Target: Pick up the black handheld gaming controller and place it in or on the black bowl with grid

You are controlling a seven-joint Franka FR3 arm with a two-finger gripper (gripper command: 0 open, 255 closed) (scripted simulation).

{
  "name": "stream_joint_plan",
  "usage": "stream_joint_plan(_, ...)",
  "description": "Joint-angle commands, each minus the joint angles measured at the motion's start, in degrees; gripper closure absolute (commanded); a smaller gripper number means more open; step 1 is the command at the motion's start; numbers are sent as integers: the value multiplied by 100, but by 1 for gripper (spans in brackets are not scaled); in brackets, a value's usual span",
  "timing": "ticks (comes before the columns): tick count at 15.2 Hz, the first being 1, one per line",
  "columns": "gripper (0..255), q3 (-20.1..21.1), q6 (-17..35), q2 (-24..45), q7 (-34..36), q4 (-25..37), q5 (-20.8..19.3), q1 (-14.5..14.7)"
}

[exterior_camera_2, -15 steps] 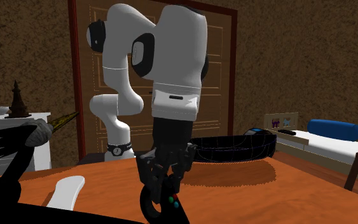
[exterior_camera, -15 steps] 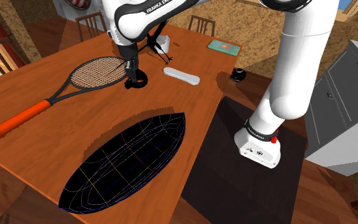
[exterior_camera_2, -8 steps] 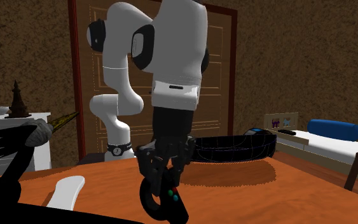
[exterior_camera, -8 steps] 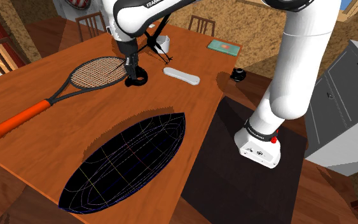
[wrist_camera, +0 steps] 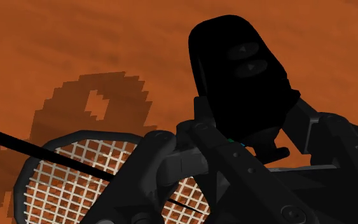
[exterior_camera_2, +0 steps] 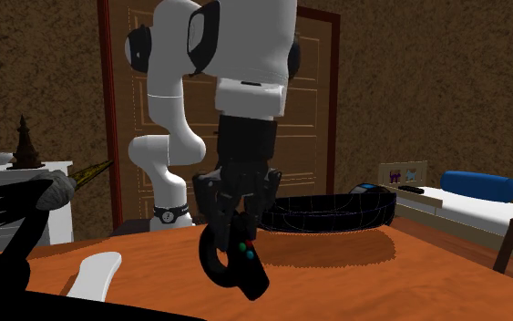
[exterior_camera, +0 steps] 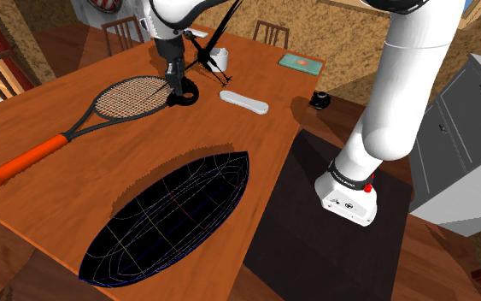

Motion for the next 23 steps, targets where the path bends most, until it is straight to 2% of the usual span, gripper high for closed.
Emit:
stream_joint_plan(1, 255, 8, -146, -39, -8, 108, 15, 6)
stream_joint_plan(20, 255, 38, -1551, -178, -137, 1384, 81, 41)
stream_joint_plan(23, 255, 125, -1543, -418, 58, 1124, 139, 144)
